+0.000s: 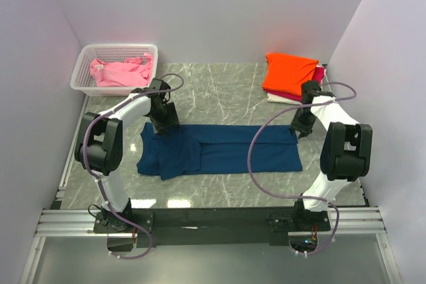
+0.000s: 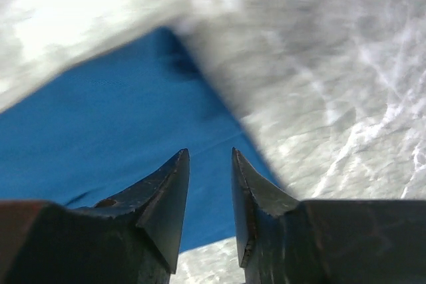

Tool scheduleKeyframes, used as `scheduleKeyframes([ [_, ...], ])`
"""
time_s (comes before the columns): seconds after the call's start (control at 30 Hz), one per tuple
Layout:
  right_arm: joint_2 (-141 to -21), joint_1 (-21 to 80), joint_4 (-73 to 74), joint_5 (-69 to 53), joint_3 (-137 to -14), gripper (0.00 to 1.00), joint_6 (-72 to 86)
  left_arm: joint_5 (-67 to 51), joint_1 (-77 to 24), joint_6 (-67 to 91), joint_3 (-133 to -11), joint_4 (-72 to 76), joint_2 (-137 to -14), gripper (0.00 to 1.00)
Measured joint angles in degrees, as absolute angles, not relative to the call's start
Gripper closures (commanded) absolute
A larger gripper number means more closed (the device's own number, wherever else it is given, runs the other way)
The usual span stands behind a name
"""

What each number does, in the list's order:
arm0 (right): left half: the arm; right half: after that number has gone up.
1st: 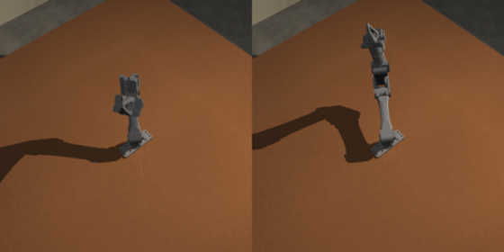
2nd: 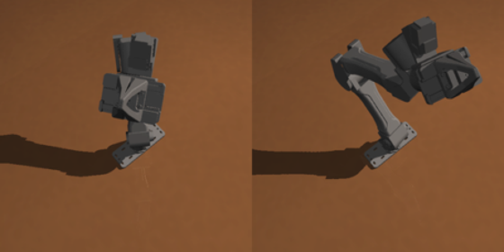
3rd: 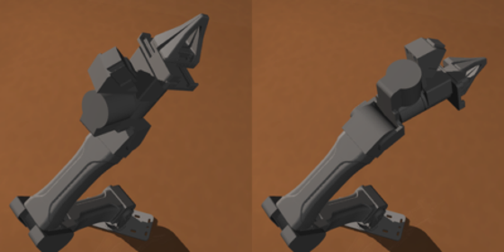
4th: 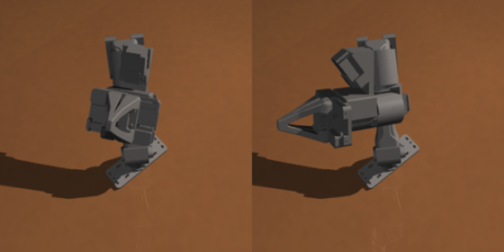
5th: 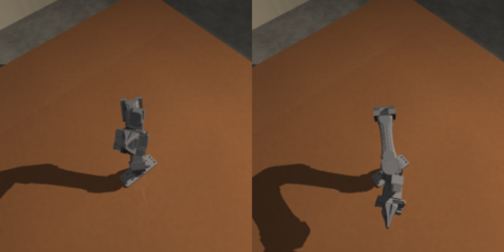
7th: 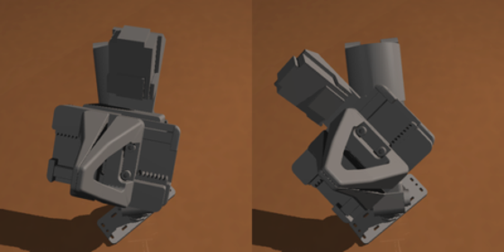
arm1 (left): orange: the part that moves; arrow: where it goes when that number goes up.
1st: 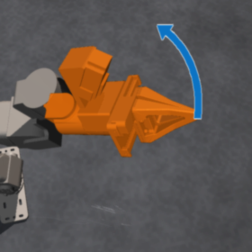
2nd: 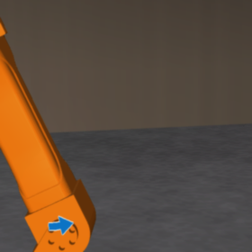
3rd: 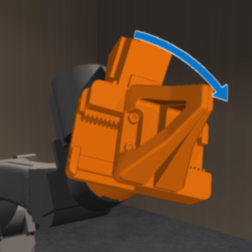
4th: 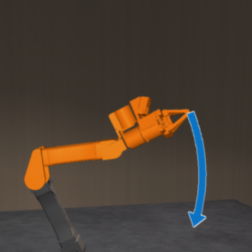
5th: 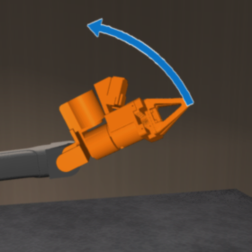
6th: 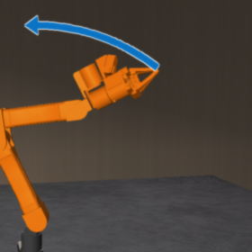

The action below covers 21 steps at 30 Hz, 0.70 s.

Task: Fold and stack the t-shirts
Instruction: Fold the tshirt

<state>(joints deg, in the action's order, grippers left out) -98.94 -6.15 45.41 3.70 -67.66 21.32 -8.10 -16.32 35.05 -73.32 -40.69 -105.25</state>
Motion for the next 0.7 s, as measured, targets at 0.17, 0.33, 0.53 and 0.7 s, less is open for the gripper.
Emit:
scheduleKeyframes([
  [0.17,-97.7,2.7,45.8,3.5,-72.9,0.6,21.3,-7.7,-16.3,34.9,-76.8,-43.4,-105.0,0.39],
  [0.33,-99.0,10.5,43.4,-0.8,-76.4,0.61,21.8,-8.3,-16.3,35.2,-77.5,-44.4,-103.4,0.39],
  [0.53,-105.8,11.5,39.5,-6.2,-77.3,0.61,22.4,-11.9,-16.3,36.7,-71.8,-42.5,-101.7,0.39],
  [0.7,-109.1,11.7,37.2,-9.3,-75.2,0.61,22.5,-13.3,-16.3,37.1,-69.1,-42.4,-101.9,0.39],
])
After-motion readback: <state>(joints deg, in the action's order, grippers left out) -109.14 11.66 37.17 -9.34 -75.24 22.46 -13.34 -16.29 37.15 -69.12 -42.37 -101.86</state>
